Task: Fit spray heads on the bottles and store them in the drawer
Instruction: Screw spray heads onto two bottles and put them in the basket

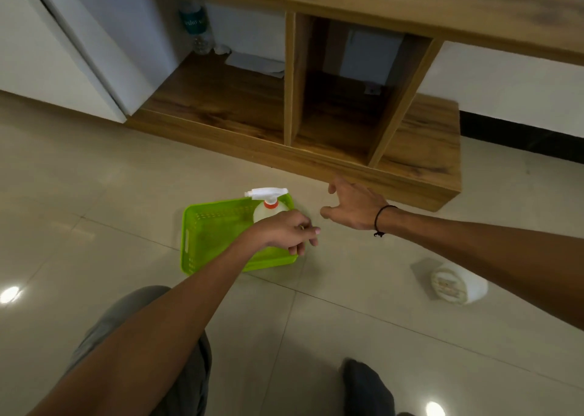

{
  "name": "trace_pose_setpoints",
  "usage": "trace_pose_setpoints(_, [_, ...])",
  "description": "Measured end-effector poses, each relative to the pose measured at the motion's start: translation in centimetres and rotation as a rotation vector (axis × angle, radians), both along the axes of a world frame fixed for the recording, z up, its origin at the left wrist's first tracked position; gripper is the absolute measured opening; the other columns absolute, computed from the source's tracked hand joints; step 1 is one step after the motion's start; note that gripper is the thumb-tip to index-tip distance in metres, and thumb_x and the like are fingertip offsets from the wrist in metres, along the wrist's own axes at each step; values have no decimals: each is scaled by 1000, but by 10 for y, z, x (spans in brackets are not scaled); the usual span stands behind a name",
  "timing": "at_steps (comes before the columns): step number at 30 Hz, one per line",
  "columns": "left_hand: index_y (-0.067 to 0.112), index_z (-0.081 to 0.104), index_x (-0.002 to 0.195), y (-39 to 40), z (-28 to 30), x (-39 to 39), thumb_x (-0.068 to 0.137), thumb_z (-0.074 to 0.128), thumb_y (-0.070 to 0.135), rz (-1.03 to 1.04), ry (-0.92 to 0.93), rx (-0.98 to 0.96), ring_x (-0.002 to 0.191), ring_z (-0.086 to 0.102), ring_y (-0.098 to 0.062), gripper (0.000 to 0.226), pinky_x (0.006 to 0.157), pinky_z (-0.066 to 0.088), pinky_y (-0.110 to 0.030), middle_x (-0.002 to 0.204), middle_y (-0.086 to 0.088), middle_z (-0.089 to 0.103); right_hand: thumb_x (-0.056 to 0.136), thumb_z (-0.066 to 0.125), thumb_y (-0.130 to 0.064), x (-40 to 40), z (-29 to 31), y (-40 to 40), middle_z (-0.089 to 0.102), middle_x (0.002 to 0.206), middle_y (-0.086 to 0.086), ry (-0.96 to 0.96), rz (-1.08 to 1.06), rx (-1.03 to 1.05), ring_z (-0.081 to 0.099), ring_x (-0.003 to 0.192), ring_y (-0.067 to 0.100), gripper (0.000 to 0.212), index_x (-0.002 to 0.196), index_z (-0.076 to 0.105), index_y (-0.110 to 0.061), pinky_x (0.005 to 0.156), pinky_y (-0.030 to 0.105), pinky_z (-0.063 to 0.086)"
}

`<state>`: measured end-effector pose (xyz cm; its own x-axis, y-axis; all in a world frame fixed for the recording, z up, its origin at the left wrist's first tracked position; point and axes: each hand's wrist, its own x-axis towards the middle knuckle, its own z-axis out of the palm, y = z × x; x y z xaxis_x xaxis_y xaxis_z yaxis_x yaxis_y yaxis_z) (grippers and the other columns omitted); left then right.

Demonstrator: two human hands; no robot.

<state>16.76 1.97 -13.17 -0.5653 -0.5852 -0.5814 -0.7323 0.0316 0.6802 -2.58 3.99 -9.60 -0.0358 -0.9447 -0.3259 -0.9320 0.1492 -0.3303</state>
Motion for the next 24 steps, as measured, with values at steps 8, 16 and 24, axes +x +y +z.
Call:
trace_pose_setpoints(8, [15, 73, 99, 18, -23, -78, 112, 50, 31, -72, 133, -22, 46, 59, -2, 31, 53, 47, -16, 72, 0, 71, 82, 66, -48, -76, -12, 55, 65, 109, 1, 129, -108, 90, 62, 98, 30, 52, 124, 48, -24, 72, 38, 46])
trace_pose_setpoints(16, [18, 73, 105, 51, -31, -145, 109, 54, 35, -123, 159, -8, 63, 65, -8, 26, 61, 49, -21, 87, 0, 77, 81, 69, -51, -156, -18, 110, 49, 128, 8, 230, -321, 234, 44, 124, 35, 65, 134, 45, -22, 91, 48, 49])
trace_pose_setpoints(24, [14, 66, 123, 78, -38, -204, 109, 57, 29, -65, 236, 62, 81, 67, -18, 23, 75, 57, -32, 107, -12, 77, 77, 77, -58, -193, -32, 140, 35, 142, 14, 179, -521, 342, 40, 130, 44, 87, 146, 35, -26, 77, 46, 49])
